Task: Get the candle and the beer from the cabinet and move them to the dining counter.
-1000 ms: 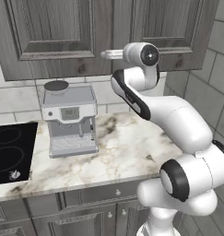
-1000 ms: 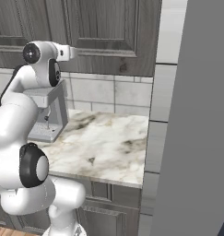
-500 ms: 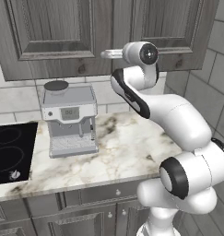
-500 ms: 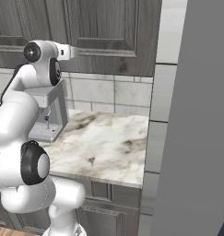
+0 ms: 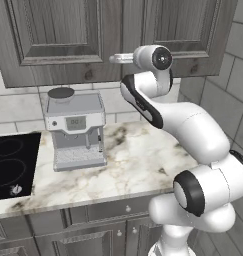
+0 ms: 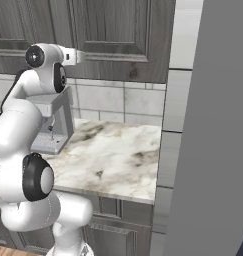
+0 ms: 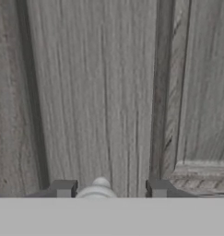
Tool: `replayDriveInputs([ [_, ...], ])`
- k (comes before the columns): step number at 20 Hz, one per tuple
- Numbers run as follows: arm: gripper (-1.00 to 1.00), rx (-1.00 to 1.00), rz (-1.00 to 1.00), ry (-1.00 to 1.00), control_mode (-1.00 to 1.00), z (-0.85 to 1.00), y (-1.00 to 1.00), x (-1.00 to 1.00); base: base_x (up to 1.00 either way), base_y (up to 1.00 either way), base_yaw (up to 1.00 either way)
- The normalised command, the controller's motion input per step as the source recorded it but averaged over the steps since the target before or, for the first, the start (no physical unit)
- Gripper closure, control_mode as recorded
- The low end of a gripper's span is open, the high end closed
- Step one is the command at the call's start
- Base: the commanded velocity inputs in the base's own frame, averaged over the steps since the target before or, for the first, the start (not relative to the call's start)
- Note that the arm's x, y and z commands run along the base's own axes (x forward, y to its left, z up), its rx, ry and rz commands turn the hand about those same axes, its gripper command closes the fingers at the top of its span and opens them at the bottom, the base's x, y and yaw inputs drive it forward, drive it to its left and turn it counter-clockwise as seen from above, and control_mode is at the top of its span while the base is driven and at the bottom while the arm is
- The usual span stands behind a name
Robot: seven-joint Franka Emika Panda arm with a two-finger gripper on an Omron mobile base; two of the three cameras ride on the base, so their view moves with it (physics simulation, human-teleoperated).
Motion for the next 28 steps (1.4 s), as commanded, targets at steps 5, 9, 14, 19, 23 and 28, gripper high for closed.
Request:
replayDriveInputs([
  [5,1.0,0.0,0.0,0.0,-1.0,0.0,0.0,0.0,0.0,0.0,0.0],
  [9,1.0,0.0,0.0,0.0,-1.0,0.0,0.0,0.0,0.0,0.0,0.0],
  [14,1.0,0.0,0.0,0.0,-1.0,0.0,0.0,-0.03,0.0,0.0,0.0],
  [19,1.0,0.0,0.0,0.03,-1.0,0.0,0.0,-0.23,0.0,0.0,0.0],
  [23,1.0,0.0,0.0,0.02,-1.0,0.0,0.0,-0.31,0.0,0.0,0.0],
  [28,1.0,0.0,0.0,0.04,-1.0,0.0,-0.04,-0.28,0.0,0.0,0.0],
])
